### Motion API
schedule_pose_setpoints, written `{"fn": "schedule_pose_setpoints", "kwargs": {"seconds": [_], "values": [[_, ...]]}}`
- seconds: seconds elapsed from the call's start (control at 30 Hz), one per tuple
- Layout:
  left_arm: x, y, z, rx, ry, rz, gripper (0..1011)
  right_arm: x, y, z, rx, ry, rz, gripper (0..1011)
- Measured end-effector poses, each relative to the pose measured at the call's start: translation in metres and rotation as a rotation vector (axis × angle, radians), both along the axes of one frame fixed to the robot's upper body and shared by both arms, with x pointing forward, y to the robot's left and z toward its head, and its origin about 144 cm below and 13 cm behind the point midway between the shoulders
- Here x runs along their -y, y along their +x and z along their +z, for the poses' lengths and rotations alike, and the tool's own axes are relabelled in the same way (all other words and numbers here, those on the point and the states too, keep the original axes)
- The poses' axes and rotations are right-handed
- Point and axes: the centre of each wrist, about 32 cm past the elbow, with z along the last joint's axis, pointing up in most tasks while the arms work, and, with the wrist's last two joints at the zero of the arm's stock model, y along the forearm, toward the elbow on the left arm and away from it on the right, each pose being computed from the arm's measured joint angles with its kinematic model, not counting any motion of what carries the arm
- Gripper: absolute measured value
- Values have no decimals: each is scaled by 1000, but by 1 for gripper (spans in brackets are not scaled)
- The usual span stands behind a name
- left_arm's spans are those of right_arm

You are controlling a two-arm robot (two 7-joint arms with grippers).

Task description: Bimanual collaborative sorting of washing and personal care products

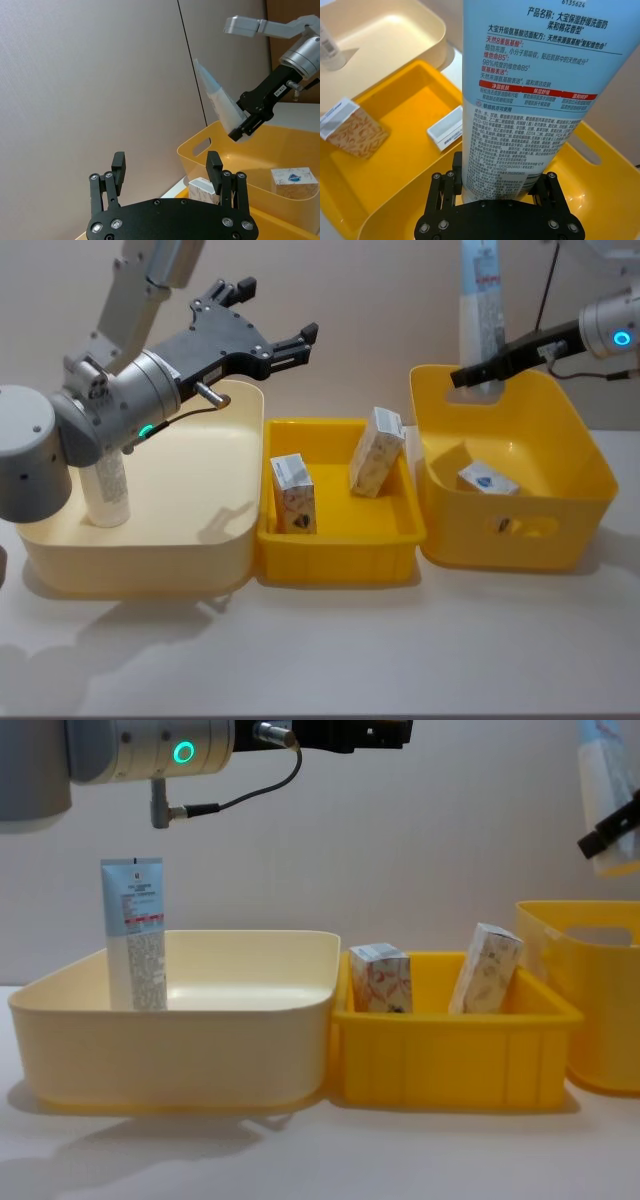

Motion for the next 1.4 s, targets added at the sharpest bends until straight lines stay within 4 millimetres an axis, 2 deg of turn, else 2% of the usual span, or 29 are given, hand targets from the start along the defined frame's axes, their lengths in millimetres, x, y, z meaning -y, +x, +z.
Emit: {"fn": "schedule_pose_setpoints", "kwargs": {"seconds": [0.17,0.4,1.23,1.33,1.37,1.4], "values": [[0,0,0,0,0,0,1003,1,15,0,-95,-25,44,665],[0,0,0,0,0,0,1003,4,22,2,-164,-50,70,665],[0,0,0,0,0,0,1003,9,25,8,-246,-80,95,663],[0,0,0,0,0,0,1003,10,25,8,-249,-81,95,676],[0,0,0,0,0,0,1003,10,25,8,-250,-81,95,724],[0,0,0,0,0,0,1003,10,25,8,-250,-81,95,724]]}}
